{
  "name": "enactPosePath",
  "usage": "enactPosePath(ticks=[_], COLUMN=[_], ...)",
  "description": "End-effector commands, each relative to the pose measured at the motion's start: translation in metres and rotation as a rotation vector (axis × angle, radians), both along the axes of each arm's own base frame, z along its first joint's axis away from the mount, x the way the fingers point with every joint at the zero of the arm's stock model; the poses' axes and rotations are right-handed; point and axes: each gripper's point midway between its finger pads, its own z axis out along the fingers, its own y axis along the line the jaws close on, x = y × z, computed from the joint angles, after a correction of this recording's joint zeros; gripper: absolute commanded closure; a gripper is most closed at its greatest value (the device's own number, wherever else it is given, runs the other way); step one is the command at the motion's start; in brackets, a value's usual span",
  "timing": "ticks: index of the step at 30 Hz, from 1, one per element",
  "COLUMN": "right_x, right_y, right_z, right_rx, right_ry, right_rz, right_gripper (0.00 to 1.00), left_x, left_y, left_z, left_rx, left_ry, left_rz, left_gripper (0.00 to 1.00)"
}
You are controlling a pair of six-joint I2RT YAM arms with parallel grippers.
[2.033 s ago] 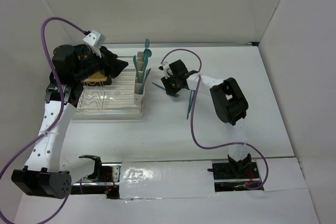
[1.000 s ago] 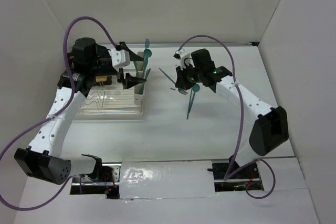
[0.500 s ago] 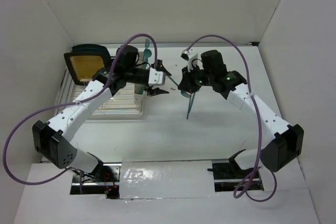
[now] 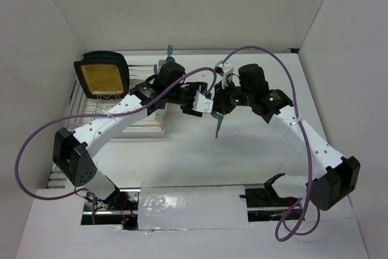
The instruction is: Sort the eating utensils into containers
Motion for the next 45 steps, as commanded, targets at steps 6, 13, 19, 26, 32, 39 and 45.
enactPosePath(ticks=[6, 13, 19, 26, 32, 39, 45], right_x=[-0.016, -0.015, -0.011, -0.008, 0.015, 0.052, 0.061], right_y=[-0.001, -0.005, -0.009, -0.015, -0.034, -0.069, -0.124], right_z=[0.011, 0.013, 0.014, 0.021, 0.052, 0.129, 0.150], right_rx=[0.058, 0.050, 0.055, 0.080, 0.114, 0.225, 0.253], right_ry=[0.017, 0.032, 0.039, 0.030, -0.028, -0.076, -0.160], right_rz=[0.005, -0.007, -0.045, -0.101, -0.264, -0.577, -0.885], right_gripper=[1.00, 1.00, 0.99, 0.82, 0.42, 0.08, 0.00], left_x=[0.025, 0.027, 0.021, 0.011, 0.006, -0.004, 0.017], left_y=[-0.021, -0.028, -0.030, -0.030, -0.027, -0.034, -0.040], left_z=[0.013, 0.008, 0.005, -0.005, -0.013, -0.004, 0.061], left_rx=[0.031, 0.051, 0.037, 0.036, 0.030, -0.044, -0.293], left_ry=[-0.292, -0.370, -0.372, -0.341, -0.340, -0.265, -0.125], left_rz=[0.007, -0.012, -0.038, -0.071, -0.088, -0.083, 0.073], left_gripper=[0.37, 0.59, 0.67, 0.88, 0.96, 0.97, 0.94])
